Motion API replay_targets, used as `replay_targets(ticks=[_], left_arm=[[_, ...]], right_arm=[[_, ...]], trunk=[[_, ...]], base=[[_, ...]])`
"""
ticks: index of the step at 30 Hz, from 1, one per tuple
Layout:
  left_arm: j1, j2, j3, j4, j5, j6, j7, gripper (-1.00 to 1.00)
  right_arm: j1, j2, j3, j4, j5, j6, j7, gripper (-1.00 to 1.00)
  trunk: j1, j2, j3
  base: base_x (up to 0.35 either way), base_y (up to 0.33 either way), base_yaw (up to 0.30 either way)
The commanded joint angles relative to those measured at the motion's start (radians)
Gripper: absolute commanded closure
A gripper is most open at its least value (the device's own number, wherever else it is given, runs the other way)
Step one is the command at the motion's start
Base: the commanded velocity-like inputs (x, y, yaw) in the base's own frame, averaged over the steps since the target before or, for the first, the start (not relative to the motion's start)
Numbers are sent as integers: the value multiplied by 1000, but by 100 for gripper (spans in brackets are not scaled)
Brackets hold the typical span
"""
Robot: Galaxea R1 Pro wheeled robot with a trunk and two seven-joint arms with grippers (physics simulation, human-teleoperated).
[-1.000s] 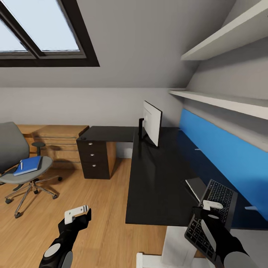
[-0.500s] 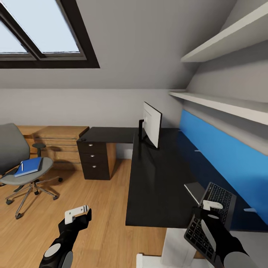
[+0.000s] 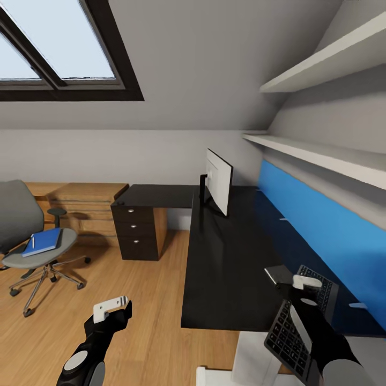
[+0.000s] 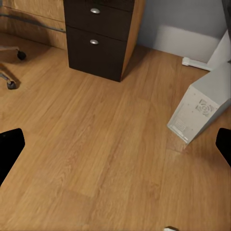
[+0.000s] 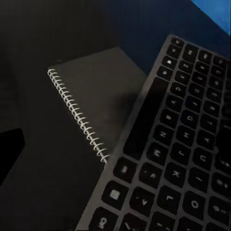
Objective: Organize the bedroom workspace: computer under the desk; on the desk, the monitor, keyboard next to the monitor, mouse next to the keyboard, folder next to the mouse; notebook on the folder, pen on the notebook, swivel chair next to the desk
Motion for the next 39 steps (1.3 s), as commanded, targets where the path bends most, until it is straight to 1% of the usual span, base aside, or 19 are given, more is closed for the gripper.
replay_targets(ticks=[1, 2, 3, 5, 7, 8, 9, 10, 16, 19, 20, 22, 23, 25, 26, 28, 29, 34, 39], left_arm=[[0, -1, 0, -1, 10, 4, 5, -100], [0, -1, 0, -1, 10, 4, 5, -100], [0, 0, 0, 0, 8, 3, 5, -100], [0, 0, 0, 0, 8, 3, 5, -100], [0, 0, 0, 0, 8, 2, 5, -100], [0, 0, 0, 0, 8, 1, 6, -100], [0, 0, -1, 0, 8, 0, 6, -100], [0, 0, -1, 0, 8, 0, 6, -100], [0, 0, 0, 0, 7, -1, 7, -100], [0, 1, 0, 0, 7, 0, 7, -100], [0, 1, 0, 0, 7, 0, 7, -100], [0, 1, 0, 0, 7, 1, 7, -100], [-1, 1, 0, 0, 7, 1, 6, -100], [0, 1, 0, 0, 7, 1, 6, -100], [0, 0, 0, 2, 7, 1, 6, -100], [0, 0, 0, 4, 7, 1, 6, -100], [0, 0, -1, 9, 7, 2, 7, -100], [0, 0, -1, 9, 7, 2, 7, -100], [0, 0, -1, 9, 7, 2, 7, -100]], right_arm=[[11, 3, 1, -75, -9, 16, -5, -100], [22, 5, 1, -115, -10, 26, -5, -100], [148, 42, -1, -379, -13, 134, -5, -100], [195, 68, -3, -486, -14, 167, -5, -100], [211, 86, -3, -522, -14, 176, -5, -100], [226, 105, -3, -544, -14, 181, -5, -100], [237, 122, -4, -558, -13, 185, -5, -100], [241, 129, -4, -563, -14, 186, -5, -100], [253, 158, -3, -574, -19, 188, -4, -100], [255, 175, -4, -577, -36, 189, -5, -100], [257, 186, -6, -581, -58, 190, -5, -100], [258, 193, -8, -586, -86, 190, -6, -100], [259, 201, -20, -597, -162, 192, -7, -100], [260, 203, -25, -599, -188, 192, -8, -100], [260, 204, -28, -601, -207, 192, -8, -100], [260, 204, -30, -602, -221, 192, -8, -100], [270, 205, -116, -615, -249, 192, -7, -100], [270, 207, -119, -616, -250, 192, -7, -100], [270, 206, -120, -618, -259, 192, -6, -100]], trunk=[[-4, 6, 2], [-4, 6, 2], [-4, 6, 2], [-4, 6, 2], [-4, 6, 2], [-4, 6, 2], [-4, 6, 2], [-4, 6, 2], [-4, 6, 2], [-4, 6, 2], [-4, 6, 2], [-4, 6, 2], [-4, 6, 2], [-4, 6, 2], [-4, 6, 2], [-4, 6, 2], [-4, 6, 2], [-4, 6, 4], [-4, 6, 5]], base=[[0, 0, 0], [0, 0, 0], [0, 0, 0], [0, 0, 0], [0, 0, 0], [0, 0, 0], [0, 0, 0], [0, 0, 0], [-1, 0, 0], [-52, 0, 0], [-175, 0, 0], [-220, 0, 0], [-302, 0, 0], [-312, 0, 0], [-322, 0, 0], [-326, 0, 0], [-337, 0, -244], [-337, 0, -244], [-337, 0, -94]])
